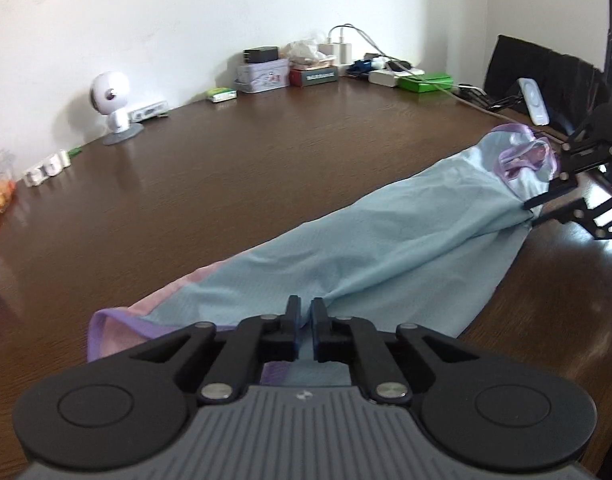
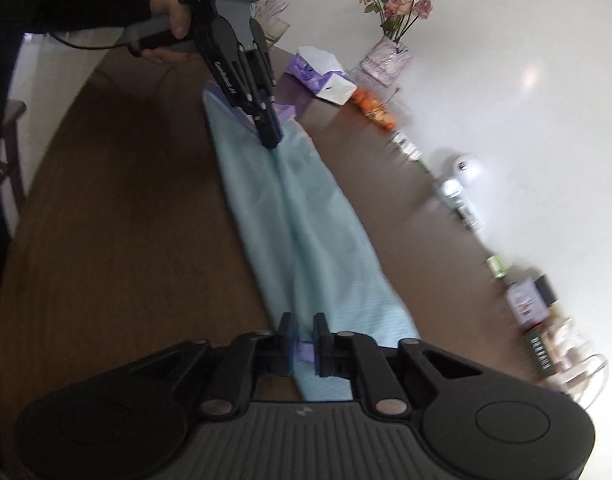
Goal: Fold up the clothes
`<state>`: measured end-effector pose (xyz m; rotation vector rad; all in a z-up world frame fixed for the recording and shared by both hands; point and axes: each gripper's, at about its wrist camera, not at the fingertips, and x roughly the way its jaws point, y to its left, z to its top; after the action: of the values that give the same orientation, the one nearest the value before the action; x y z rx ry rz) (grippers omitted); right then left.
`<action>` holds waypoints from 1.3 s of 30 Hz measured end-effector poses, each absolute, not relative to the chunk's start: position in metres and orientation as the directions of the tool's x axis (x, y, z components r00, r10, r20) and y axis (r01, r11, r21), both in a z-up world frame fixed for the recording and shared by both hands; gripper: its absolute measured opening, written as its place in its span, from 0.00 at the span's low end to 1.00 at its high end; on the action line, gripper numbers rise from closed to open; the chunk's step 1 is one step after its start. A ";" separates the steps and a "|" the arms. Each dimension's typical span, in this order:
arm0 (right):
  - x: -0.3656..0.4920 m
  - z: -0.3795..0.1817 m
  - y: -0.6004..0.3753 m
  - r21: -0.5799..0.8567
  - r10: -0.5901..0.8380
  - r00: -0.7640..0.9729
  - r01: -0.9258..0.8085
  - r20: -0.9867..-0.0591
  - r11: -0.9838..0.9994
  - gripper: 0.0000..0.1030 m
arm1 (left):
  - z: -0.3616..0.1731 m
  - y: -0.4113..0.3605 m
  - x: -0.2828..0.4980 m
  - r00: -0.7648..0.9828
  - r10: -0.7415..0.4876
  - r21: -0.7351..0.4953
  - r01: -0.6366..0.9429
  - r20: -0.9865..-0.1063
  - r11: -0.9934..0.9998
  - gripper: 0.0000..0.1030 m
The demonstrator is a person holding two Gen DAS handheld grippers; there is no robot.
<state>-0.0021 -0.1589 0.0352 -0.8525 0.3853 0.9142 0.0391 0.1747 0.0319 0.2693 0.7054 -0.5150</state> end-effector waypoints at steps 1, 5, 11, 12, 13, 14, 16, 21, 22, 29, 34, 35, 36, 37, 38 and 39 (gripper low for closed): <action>-0.001 0.042 -0.162 -0.442 0.561 0.562 -0.826 -0.607 0.349 0.12 | 0.035 0.182 0.041 0.655 -0.348 0.047 0.505 -0.671 0.862 0.43; 0.019 0.063 -0.171 -0.304 0.616 0.577 -0.813 -0.536 0.497 0.22 | 0.049 0.220 0.057 0.711 -0.285 -0.039 0.341 -0.643 0.939 0.53; 0.058 0.042 -0.158 -0.209 0.557 0.592 -0.772 -0.583 0.601 0.21 | 0.043 0.252 0.084 0.655 -0.233 -0.173 0.156 -0.719 0.973 0.21; 0.058 0.038 -0.154 -0.212 0.556 0.583 -0.779 -0.592 0.591 0.21 | 0.042 0.252 0.086 0.646 -0.241 -0.185 0.154 -0.724 0.971 0.18; 0.057 0.035 -0.152 -0.213 0.557 0.575 -0.786 -0.600 0.581 0.21 | 0.041 0.251 0.088 0.645 -0.239 -0.186 0.151 -0.726 0.971 0.17; 0.055 0.033 -0.152 -0.214 0.560 0.568 -0.791 -0.602 0.572 0.21 | 0.041 0.249 0.090 0.644 -0.239 -0.189 0.147 -0.727 0.971 0.16; 0.053 0.032 -0.148 -0.217 0.563 0.562 -0.798 -0.606 0.562 0.21 | 0.039 0.248 0.095 0.643 -0.222 -0.190 0.121 -0.733 0.974 0.04; 0.048 0.029 -0.144 -0.213 0.557 0.556 -0.799 -0.616 0.562 0.21 | 0.035 0.254 0.100 0.693 -0.181 -0.221 0.032 -0.698 0.975 0.00; 0.047 0.027 -0.141 -0.226 0.551 0.560 -0.798 -0.618 0.559 0.21 | 0.034 0.255 0.102 0.697 -0.169 -0.220 0.017 -0.697 0.975 0.00; 0.038 0.040 -0.149 -0.193 0.576 0.557 -0.798 -0.598 0.571 0.23 | 0.034 0.258 0.099 0.681 -0.109 -0.177 -0.032 -0.724 0.984 0.05; 0.052 0.076 -0.227 -0.131 0.437 0.733 -0.574 -0.521 0.808 0.26 | 0.057 0.235 0.076 0.732 -0.101 -0.123 0.025 -0.674 0.992 0.31; 0.061 0.077 -0.242 -0.118 0.371 0.760 -0.501 -0.533 0.858 0.27 | 0.060 0.225 0.074 0.739 -0.123 -0.123 0.055 -0.662 0.991 0.34; 0.072 0.073 -0.253 -0.105 0.316 0.765 -0.445 -0.561 0.889 0.29 | 0.060 0.214 0.075 0.733 -0.141 -0.114 0.087 -0.665 0.990 0.35; 0.081 0.068 -0.261 -0.099 0.281 0.758 -0.412 -0.589 0.906 0.25 | 0.059 0.202 0.076 0.723 -0.158 -0.102 0.121 -0.672 0.987 0.35; 0.087 0.062 -0.265 -0.089 0.269 0.745 -0.402 -0.610 0.911 0.19 | 0.056 0.191 0.078 0.711 -0.166 -0.083 0.150 -0.683 0.985 0.35; 0.089 0.055 -0.268 -0.073 0.269 0.726 -0.402 -0.633 0.913 0.00 | 0.052 0.184 0.079 0.698 -0.164 -0.070 0.161 -0.697 0.984 0.35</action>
<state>0.0892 -0.2682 0.0555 -0.2112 0.6625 0.3733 0.0794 0.1842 0.0515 -0.0035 0.7771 -0.1809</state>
